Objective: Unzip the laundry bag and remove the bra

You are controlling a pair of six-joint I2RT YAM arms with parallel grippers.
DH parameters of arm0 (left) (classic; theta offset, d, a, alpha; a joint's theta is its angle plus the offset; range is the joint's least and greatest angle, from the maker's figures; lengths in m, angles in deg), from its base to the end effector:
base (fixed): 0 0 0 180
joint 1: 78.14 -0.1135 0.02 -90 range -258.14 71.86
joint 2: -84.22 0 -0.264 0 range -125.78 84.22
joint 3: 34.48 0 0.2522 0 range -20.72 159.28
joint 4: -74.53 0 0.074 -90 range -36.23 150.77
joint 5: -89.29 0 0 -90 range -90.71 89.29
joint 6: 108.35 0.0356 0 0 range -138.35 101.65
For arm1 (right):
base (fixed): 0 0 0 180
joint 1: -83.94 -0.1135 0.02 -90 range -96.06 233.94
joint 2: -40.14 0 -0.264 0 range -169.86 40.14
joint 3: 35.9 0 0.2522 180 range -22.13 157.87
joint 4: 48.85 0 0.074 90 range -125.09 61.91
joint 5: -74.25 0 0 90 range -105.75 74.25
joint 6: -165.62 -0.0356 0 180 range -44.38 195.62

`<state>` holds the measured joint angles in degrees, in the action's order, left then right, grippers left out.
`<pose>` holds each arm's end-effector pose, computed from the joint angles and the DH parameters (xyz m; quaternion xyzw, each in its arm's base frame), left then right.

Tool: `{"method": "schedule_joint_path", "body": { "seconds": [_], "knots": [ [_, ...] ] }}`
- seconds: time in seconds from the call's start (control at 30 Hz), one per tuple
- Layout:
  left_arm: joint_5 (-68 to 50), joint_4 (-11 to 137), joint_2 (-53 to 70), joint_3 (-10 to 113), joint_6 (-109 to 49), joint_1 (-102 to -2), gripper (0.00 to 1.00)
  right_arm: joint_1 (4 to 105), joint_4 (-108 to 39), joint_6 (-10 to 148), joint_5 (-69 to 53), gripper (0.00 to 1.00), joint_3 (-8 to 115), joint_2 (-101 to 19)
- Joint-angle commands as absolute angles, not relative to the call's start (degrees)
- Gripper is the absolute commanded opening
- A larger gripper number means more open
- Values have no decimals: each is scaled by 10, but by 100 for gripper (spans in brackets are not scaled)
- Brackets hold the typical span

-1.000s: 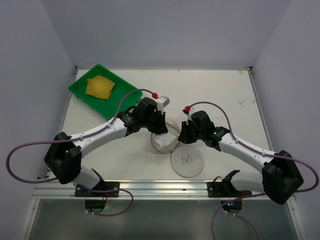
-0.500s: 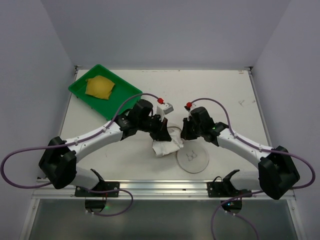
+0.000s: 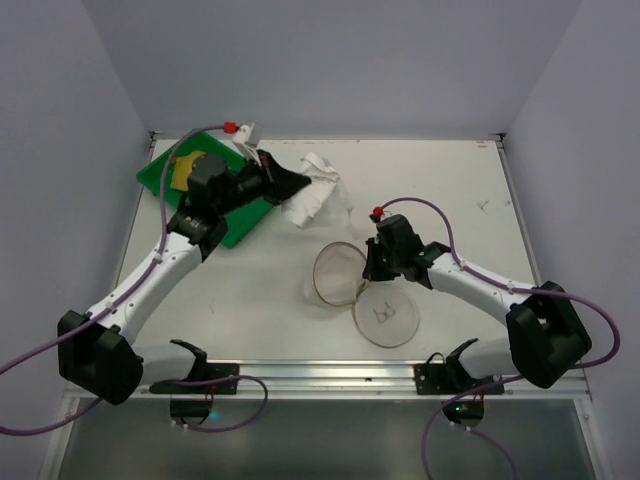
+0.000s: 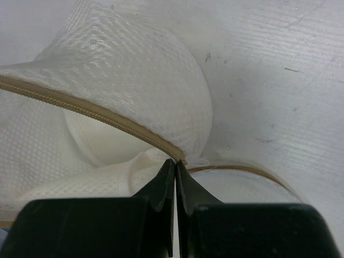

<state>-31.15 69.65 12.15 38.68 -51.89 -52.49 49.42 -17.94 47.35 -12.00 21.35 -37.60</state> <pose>0.2584 -0.1441 0.3626 0.1305 0.7152 -0.4923 0.4787 0.2199 0.1541 0.1976 -0.0622 0.9413 0.1984 0.2659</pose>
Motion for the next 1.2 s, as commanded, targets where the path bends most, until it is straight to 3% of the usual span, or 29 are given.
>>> {"method": "schedule_joint_path", "body": {
  "seconds": [0.0,0.13,0.23,0.6,0.97,1.07,1.1,1.17],
  "knots": [
    [-246,669,136,459,-529,-583,0,496,-170,470,-143,0,216,-376],
    [-186,492,85,542,-474,-664,0,496,-170,475,-138,0,217,-379],
    [-166,461,42,555,-457,-705,0,496,-170,477,-140,0,220,-379],
    [-207,546,-69,486,-475,-773,0,496,-174,485,-135,0,225,-395],
    [-26,489,-206,557,-432,-809,0,496,-174,485,-131,0,224,-391],
    [-17,492,-228,562,-436,-808,9,496,-174,485,-132,0,223,-389],
    [-24,493,-234,562,-439,-808,20,496,-174,485,-132,0,223,-389],
    [-47,494,-237,564,-450,-804,30,496,-174,483,-130,0,223,-389]
  ]
}}
